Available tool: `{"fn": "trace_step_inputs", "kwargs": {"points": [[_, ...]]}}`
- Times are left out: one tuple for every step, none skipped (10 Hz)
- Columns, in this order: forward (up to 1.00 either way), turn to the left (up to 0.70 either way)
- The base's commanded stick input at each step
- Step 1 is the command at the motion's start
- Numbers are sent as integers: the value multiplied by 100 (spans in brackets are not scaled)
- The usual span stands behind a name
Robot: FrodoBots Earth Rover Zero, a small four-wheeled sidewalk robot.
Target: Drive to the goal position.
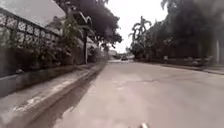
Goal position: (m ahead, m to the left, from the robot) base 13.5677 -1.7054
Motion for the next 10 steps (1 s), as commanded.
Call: {"fn": "trace_step_inputs", "kwargs": {"points": [[70, 0], [70, 0], [70, -23], [70, -21], [70, -3], [70, 0], [70, 0], [70, 0], [70, 0], [70, 0]]}}
